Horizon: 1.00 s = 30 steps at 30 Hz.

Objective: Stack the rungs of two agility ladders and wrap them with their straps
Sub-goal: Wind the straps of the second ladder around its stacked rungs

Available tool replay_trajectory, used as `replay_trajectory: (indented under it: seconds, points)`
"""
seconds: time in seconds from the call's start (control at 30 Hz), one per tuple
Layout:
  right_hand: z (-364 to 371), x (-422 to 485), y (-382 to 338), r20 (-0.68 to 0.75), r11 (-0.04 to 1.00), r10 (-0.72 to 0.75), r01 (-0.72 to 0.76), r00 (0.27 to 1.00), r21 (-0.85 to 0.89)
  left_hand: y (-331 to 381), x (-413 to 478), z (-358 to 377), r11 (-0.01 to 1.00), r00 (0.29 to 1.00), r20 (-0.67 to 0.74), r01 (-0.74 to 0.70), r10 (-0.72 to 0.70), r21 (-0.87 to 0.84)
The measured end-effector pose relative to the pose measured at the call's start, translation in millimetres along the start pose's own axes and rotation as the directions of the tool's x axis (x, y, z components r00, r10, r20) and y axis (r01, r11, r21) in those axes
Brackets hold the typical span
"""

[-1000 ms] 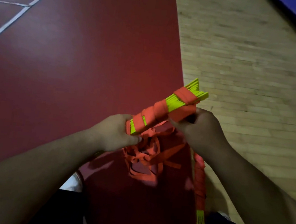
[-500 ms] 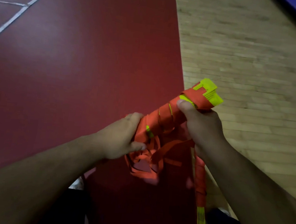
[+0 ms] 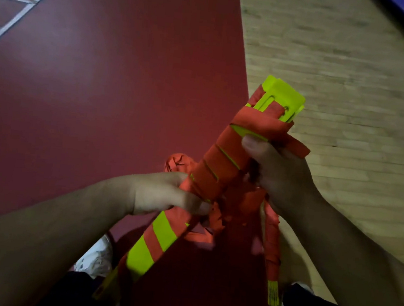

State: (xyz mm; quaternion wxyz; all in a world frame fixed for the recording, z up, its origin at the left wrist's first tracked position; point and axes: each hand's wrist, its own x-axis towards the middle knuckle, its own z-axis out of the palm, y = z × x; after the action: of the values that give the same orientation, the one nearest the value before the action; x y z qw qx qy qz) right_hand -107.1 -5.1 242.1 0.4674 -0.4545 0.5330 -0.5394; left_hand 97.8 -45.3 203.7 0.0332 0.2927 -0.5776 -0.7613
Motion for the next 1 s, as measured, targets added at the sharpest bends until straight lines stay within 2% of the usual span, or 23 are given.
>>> replay_trajectory:
  seconds: [0.23,0.3,0.37,0.53,0.6,0.7,0.83,1.0]
  points:
    - [-7.5,1.0,-5.3,0.15,0.99,-0.067,0.085,0.986,-0.114,0.1,0.7,2.9,0.991,0.998,-0.047,-0.058,0.053,-0.124]
    - [-4.2,-0.4,-6.8,0.151,0.983,-0.078,0.101,0.985,-0.154,1.7,-0.7,2.2,0.99,0.997,-0.016,-0.073,0.072,-0.122]
    - [-0.3,-1.3,-10.6,0.091,0.964,-0.109,0.127,0.99,-0.235,2.5,-1.2,2.4,0.986,0.996,0.008,-0.083,0.086,-0.146]
    - [2.1,1.1,-15.6,0.091,0.93,-0.212,0.229,0.973,-0.286,4.4,0.0,0.3,0.982,0.993,-0.005,-0.116,0.116,-0.152]
    - [1.6,0.1,-14.1,0.067,0.895,-0.272,0.278,0.96,-0.349,7.5,-1.7,-0.8,0.988,0.993,-0.013,-0.121,0.12,-0.095]
    - [-0.9,2.8,-9.9,0.021,0.872,-0.239,0.224,0.971,-0.436,11.3,-1.8,-4.2,0.993,0.98,-0.157,-0.111,0.118,0.05]
    - [-6.5,10.0,-0.9,-0.09,0.806,-0.163,0.08,0.982,-0.587,8.8,3.0,-9.4,0.964,0.906,-0.399,-0.035,0.142,0.265]
    - [-10.3,16.1,-0.4,-0.157,0.776,-0.144,0.013,0.977,-0.63,0.6,6.2,-16.0,0.863,0.824,-0.531,0.109,0.199,0.493]
